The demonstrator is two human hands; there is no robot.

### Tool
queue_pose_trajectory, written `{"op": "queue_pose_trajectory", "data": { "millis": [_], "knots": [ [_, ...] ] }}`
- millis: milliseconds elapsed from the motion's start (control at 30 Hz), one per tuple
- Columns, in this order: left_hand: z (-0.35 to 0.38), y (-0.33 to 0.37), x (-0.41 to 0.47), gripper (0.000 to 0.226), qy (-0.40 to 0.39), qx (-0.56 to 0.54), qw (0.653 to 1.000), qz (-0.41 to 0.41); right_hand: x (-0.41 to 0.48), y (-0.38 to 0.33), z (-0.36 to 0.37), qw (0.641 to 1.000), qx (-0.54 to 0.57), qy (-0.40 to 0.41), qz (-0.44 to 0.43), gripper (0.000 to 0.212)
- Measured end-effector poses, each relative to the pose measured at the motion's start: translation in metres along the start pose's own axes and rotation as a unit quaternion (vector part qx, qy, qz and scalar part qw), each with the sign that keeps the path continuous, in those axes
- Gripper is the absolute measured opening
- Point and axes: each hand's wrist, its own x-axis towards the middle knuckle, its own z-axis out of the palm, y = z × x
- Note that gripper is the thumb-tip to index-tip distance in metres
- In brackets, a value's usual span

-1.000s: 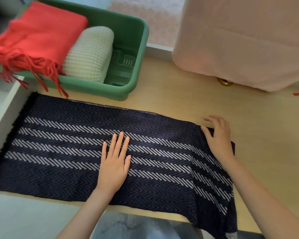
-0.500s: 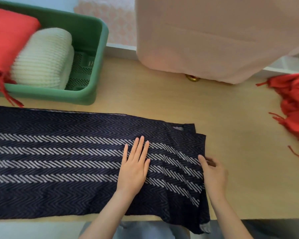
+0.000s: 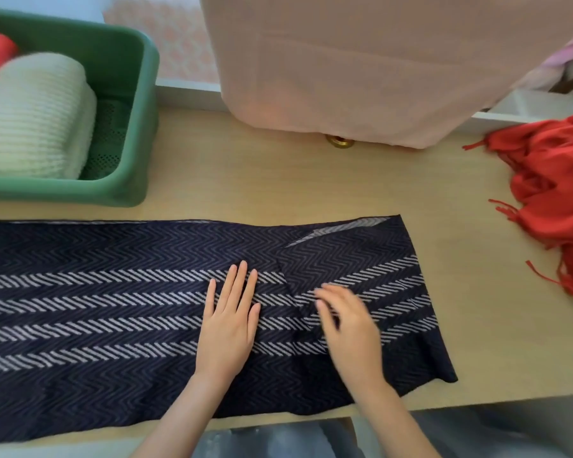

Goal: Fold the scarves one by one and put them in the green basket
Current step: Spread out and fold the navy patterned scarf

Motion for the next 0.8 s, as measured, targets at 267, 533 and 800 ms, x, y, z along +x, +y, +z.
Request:
{"op": "queue_pose_trajectory", "data": {
  "millis": [267, 533, 800],
  "knots": [
    [0.001, 0.0, 0.0, 0.055, 0.0, -0.004, 1.0, -0.002, 0.028, 0.094, -0.019, 0.974, -0.093, 0.079, 0.189, 0.037],
    [0.0, 0.0, 0.0, 0.055, -0.002, 0.006, 1.0, -0.002, 0.04, 0.11, -0.023, 0.979, -0.055, 0.131, 0.146, 0.012],
    [0.002, -0.002, 0.002, 0.057, -0.004, 0.012, 1.0, 0.006, 0.07, 0.157, -0.087, 0.925, 0.05, 0.234, 0.296, 0.014]
  ]
}}
